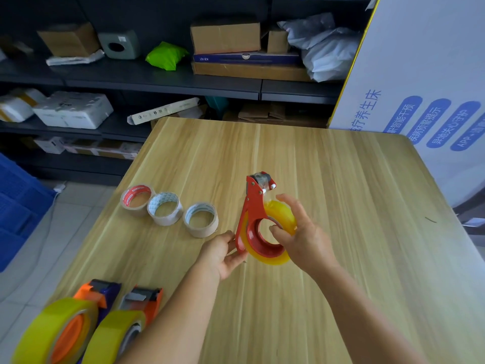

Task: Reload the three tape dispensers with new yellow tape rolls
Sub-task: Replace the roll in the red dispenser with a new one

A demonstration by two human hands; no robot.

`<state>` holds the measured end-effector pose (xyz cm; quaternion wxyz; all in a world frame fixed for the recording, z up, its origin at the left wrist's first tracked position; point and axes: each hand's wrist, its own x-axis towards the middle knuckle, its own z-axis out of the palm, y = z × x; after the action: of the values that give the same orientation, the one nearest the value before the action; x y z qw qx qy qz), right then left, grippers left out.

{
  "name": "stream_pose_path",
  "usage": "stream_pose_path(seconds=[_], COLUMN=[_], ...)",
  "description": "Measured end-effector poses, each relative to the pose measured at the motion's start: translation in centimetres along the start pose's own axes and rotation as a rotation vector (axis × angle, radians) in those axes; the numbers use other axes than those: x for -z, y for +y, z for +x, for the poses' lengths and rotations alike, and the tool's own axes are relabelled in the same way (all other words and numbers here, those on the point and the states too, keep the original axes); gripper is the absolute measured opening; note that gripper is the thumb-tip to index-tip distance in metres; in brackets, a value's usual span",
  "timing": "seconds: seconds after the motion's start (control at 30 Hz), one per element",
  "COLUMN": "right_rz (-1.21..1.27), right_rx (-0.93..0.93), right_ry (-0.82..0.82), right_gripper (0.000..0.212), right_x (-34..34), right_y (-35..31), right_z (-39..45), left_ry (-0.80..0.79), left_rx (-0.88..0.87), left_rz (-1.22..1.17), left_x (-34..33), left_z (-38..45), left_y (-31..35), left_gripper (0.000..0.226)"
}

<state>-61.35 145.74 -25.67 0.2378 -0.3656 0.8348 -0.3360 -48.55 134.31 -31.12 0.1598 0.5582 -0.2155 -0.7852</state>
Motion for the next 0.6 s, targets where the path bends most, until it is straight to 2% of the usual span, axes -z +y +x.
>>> stream_pose_path(seconds=[0.13,0.3,0.5,0.6], right_rz=[0.057,0.174,0.155,0.142], right_rx=[0.018,0.036,0.052,0.048], right_ry=[0.024,0.094,0.200,0.235], right_gripper=[0.037,0.034,0.029,0.029], right_x=[0.0,0.2,0.4,0.4], right_y=[0.1,0.0,-0.1,-0.3], right_z=[0.0,0.0,0.1,0.4], left_ry=[0.037,0.049,0.076,0.082], left_rx=[-0.047,-0.092,-0.084,-0.067], left_rz=[-0.027,-0.036,-0.013,0.025], left_x=[-0.9,-1.9,-2.3,-2.6], left_z=[-0.1,-0.8,-1.3,-1.4], left_y=[0.3,0.6,0.9,1.3], left_gripper=[0.021,0.018,0.009,0.019])
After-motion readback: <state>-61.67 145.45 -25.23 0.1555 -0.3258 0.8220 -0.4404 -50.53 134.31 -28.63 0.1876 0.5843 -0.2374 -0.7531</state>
